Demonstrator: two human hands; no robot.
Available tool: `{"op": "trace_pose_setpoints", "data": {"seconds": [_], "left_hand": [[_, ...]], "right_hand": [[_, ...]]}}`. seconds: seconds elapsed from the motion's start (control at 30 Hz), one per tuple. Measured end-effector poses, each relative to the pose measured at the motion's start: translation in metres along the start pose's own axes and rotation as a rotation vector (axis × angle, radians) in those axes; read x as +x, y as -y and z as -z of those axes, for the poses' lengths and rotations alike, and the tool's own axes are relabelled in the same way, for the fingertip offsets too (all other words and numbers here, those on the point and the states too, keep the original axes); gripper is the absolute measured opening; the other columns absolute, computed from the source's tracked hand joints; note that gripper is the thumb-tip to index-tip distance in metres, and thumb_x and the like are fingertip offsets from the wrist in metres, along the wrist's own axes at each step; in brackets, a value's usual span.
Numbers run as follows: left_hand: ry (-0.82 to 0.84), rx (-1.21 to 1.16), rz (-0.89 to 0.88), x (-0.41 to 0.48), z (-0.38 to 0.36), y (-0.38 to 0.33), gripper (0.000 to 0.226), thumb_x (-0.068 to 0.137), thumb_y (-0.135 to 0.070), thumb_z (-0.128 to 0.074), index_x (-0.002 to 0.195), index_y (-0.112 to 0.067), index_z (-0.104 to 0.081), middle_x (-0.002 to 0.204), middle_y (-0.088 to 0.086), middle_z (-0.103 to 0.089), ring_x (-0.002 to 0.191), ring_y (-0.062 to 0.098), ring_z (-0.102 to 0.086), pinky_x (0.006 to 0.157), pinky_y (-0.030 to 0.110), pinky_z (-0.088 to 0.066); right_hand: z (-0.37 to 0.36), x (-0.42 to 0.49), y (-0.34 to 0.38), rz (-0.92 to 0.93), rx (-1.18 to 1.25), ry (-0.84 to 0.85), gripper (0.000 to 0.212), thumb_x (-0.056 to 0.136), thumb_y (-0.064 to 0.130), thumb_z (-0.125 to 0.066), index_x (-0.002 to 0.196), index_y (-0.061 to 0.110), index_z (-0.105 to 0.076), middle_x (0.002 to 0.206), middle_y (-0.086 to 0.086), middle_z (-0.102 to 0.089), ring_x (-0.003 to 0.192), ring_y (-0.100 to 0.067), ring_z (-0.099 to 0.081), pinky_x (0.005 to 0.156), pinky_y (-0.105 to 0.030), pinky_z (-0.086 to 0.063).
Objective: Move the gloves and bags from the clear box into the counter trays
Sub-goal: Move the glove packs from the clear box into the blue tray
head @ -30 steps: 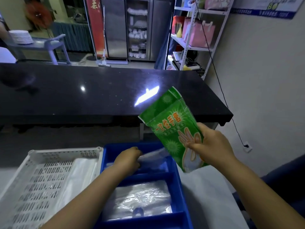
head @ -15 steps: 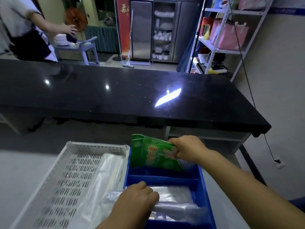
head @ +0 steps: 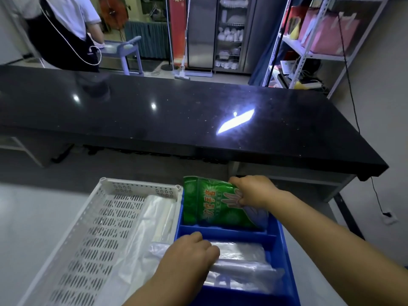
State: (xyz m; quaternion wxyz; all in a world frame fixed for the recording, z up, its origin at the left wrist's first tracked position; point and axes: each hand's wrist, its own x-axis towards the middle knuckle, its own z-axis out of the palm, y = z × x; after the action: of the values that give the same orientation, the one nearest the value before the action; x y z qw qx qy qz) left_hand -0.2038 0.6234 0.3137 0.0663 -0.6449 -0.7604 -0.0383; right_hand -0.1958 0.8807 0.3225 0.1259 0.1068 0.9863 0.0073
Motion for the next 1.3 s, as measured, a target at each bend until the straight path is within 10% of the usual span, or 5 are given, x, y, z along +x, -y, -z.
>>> {"op": "trace_pose_setpoints", "data": {"seconds": [0.2,0.63,0.87,1.17,1.3], "left_hand": [[-0.014,-0.018,0.107,0.037,-0.001,0.017,0.034,0.029,-0.014,-0.078,0.049,-0.02,-0.052,0.046,-0.006,-0.056,0.047,0.016,-0.052,0.036,0.021,-0.033],[0.143,-0.143,0.22,0.101,-0.049,0.036,0.036,0.077,-0.018,-0.055,0.114,-0.019,-0.051,0.11,0.009,-0.065,0.101,0.032,-0.055,0.079,0.038,-0.043],[0.291,-0.264,0.294,0.092,-0.059,0.05,0.011,0.08,-0.014,-0.051,0.088,-0.018,-0.058,0.092,0.006,-0.067,0.085,0.029,-0.059,0.061,0.031,-0.038],[0.421,-0.421,0.311,0.102,-0.062,0.055,0.033,0.08,-0.019,-0.061,0.056,-0.024,-0.039,0.06,-0.005,-0.044,0.069,0.022,-0.047,0.053,0.027,-0.028],[0.382,-0.373,0.31,0.093,-0.053,0.061,0.008,0.079,-0.024,-0.062,0.086,-0.029,-0.061,0.085,-0.006,-0.064,0.084,0.021,-0.058,0.06,0.026,-0.035]], "right_hand": [[0.013,-0.052,0.014,0.02,0.361,-0.496,0.037,0.085,0.044,-0.057,0.115,0.024,-0.062,0.11,0.001,-0.069,0.1,-0.02,-0.06,0.077,-0.034,-0.045],[-0.063,-0.068,0.004,-0.182,0.192,-0.247,0.029,0.082,0.016,-0.05,0.107,0.023,-0.063,0.105,-0.009,-0.068,0.09,-0.033,-0.06,0.07,-0.036,-0.047],[-0.063,-0.055,0.006,-0.131,0.295,0.028,0.007,0.084,0.016,-0.055,0.082,0.022,-0.051,0.113,-0.009,-0.06,0.089,-0.03,-0.057,0.06,-0.031,-0.037],[-0.055,-0.064,0.004,-0.105,0.192,-0.167,0.036,0.087,0.019,-0.053,0.122,0.027,-0.056,0.117,-0.007,-0.066,0.098,-0.031,-0.062,0.072,-0.038,-0.051],[-0.072,-0.059,0.016,-0.04,0.364,-0.103,0.019,0.091,0.034,-0.047,0.102,0.029,-0.062,0.149,0.002,-0.036,0.137,-0.02,-0.025,0.085,-0.037,-0.038]]}}
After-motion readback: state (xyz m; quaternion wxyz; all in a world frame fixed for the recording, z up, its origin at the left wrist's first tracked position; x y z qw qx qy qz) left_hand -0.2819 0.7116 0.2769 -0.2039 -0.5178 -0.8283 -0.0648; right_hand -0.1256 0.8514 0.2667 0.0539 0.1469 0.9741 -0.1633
